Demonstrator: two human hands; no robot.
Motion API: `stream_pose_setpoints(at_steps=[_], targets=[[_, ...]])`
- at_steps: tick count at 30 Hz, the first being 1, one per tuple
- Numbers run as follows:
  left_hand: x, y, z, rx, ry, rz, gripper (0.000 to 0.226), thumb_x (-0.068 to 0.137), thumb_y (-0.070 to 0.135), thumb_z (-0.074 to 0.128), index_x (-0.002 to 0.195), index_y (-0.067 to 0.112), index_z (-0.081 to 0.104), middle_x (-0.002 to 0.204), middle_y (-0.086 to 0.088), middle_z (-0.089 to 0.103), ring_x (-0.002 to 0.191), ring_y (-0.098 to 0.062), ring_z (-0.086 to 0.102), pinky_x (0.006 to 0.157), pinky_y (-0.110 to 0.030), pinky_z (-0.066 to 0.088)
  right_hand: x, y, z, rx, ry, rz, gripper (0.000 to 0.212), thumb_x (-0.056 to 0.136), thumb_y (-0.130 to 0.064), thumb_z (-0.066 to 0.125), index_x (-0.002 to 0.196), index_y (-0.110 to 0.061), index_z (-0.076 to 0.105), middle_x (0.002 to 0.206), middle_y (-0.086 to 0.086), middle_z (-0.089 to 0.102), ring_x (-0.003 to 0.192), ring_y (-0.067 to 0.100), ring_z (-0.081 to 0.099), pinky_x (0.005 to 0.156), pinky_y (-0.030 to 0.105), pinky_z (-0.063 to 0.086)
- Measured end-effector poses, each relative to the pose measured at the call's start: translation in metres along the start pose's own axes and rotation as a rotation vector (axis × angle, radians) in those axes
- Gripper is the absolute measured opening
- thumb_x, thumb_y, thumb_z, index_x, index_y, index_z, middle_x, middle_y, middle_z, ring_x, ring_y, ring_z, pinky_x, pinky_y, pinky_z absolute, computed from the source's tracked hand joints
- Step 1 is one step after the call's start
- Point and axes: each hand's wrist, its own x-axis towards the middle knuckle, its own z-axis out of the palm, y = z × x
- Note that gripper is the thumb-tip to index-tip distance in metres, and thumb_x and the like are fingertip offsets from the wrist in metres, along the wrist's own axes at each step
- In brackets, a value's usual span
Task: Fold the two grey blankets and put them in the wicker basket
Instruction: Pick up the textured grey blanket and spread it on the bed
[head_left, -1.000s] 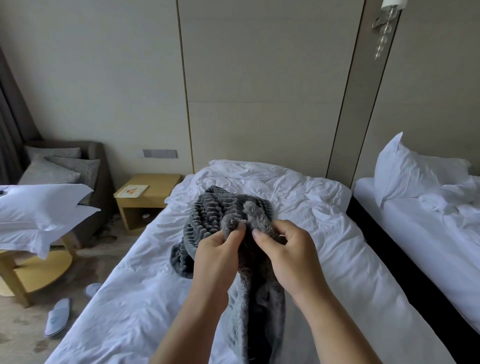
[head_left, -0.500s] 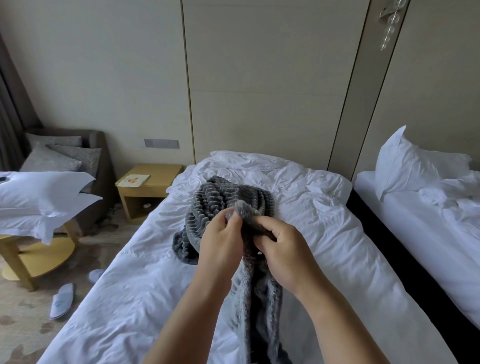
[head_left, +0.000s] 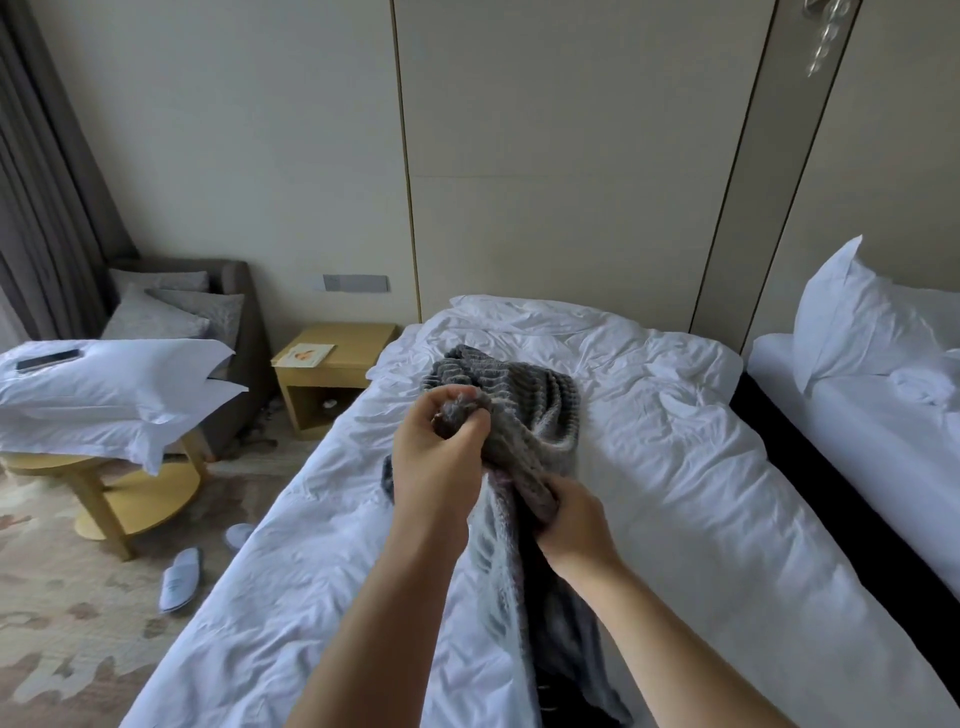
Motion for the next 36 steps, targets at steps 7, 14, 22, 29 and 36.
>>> stream_pose_setpoints(at_steps=[7, 14, 22, 29, 36], targets=[[0.038, 0.027, -0.081, -0.133, 0.377, 0.157, 0.026, 0.09, 0.003, 0.056, 0.078, 0.026, 0.061, 0.083, -0.004, 0.062, 0.079, -0.026, 0.059, 0.068, -0.039, 0.052, 0.017, 0.082, 0.005, -0.227, 0.021, 0.239, 0.032, 0.08, -0.003, 0.056, 0.053, -0.018, 0.046, 0.059, 0.013, 0.063, 0.067, 0.036, 0.063, 0.052, 0.034, 0.029], [0.055, 0.008, -0.113, 0.082, 0.295, 0.047, 0.047, 0.091, -0.007, 0.039, 0.072, 0.02, 0.072, 0.086, -0.008, 0.067, 0.074, -0.019, 0.061, 0.063, -0.028, 0.05, 0.05, 0.027, -0.007, 0.179, 0.146, 0.468, 0.018, 0.088, -0.003, 0.05, 0.093, -0.001, 0.067, 0.096, 0.023, 0.068, 0.091, 0.036, 0.062, 0.071, 0.033, 0.043], [0.009, -0.041, -0.045, 0.777, -0.375, 0.006, 0.024, 0.067, 0.03, 0.06, 0.066, 0.006, 0.059, 0.055, -0.002, 0.055, 0.053, -0.008, 0.047, 0.054, -0.028, 0.038, 0.035, -0.122, -0.014, 0.329, -0.201, -0.152, 0.037, 0.055, -0.005, 0.047, 0.077, -0.026, 0.069, 0.07, -0.004, 0.07, 0.071, 0.005, 0.066, 0.065, 0.019, 0.055], [0.033, -0.041, -0.057, 0.804, -0.011, 0.117, 0.035, 0.079, 0.013, 0.061, 0.048, 0.013, 0.046, 0.038, 0.006, 0.038, 0.041, -0.007, 0.036, 0.043, -0.018, 0.03, 0.04, -0.07, -0.017, 0.006, -0.094, -0.291, 0.044, 0.072, 0.01, 0.054, 0.104, -0.016, 0.068, 0.094, -0.005, 0.069, 0.09, 0.012, 0.063, 0.078, 0.016, 0.046], [0.032, -0.05, -0.074, 0.598, -0.077, 0.056, 0.025, 0.072, 0.01, 0.077, 0.074, 0.035, 0.077, 0.069, 0.024, 0.069, 0.064, 0.014, 0.06, 0.063, -0.004, 0.044, 0.044, 0.041, -0.014, -0.094, 0.135, 0.188, 0.02, 0.085, -0.003, 0.049, 0.088, -0.007, 0.069, 0.092, 0.017, 0.066, 0.092, 0.034, 0.06, 0.068, 0.028, 0.037]])
